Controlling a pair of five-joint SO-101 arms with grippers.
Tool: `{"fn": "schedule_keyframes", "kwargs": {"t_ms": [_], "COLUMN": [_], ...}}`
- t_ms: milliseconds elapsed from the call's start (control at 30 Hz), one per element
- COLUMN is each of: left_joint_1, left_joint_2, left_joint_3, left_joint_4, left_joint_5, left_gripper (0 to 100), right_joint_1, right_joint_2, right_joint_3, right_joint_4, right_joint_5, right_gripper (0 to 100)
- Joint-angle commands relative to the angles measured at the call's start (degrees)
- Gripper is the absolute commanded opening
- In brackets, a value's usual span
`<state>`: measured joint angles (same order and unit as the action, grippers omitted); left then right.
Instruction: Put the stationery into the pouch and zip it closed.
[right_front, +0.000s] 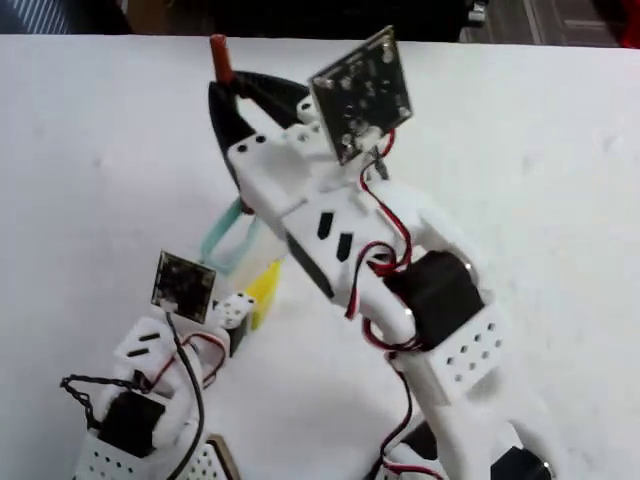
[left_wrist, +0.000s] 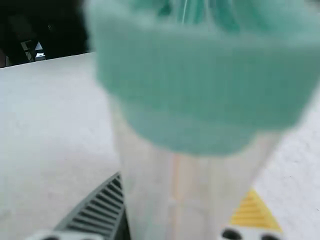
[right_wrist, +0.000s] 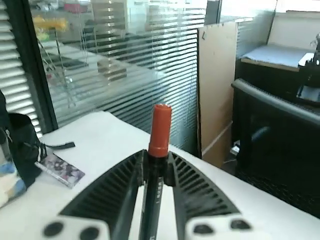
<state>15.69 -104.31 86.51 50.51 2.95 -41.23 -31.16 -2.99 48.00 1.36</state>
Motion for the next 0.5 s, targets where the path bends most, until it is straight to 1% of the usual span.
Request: {"fn": "schedule_keyframes", "kwargs": {"t_ms": [0,100,300,367,400,467], "left_joint_1": [0.48,0.40,0.31,0.22,0.22,0.22], "left_joint_2": [0.40,0.40,0.40,0.40,0.40,0.40], "left_joint_3": [-2.64,-2.64,-2.64,-2.64,-2.64,-2.64], "left_joint_4": [-0.26,-0.26,-0.26,-0.26,-0.26,-0.26], "left_joint_5": [0.53,0.53,0.53,0.53,0.53,0.53], "left_gripper": [22,22,22,22,22,22], "right_joint_1": [0.57,0.22,-6.37,-5.85,-4.97,-2.15], "right_joint_2": [-1.80,-3.65,-9.80,-10.77,-11.12,-11.38], "right_joint_3": [1.05,2.90,7.30,8.00,8.09,8.09], "right_joint_4": [0.40,3.12,5.49,5.41,5.58,6.20], "right_joint_5": [-0.62,-0.70,-0.18,-0.18,-0.18,-0.62], "right_gripper": [1.6,1.6,1.8,2.3,4.2,11.5]}}
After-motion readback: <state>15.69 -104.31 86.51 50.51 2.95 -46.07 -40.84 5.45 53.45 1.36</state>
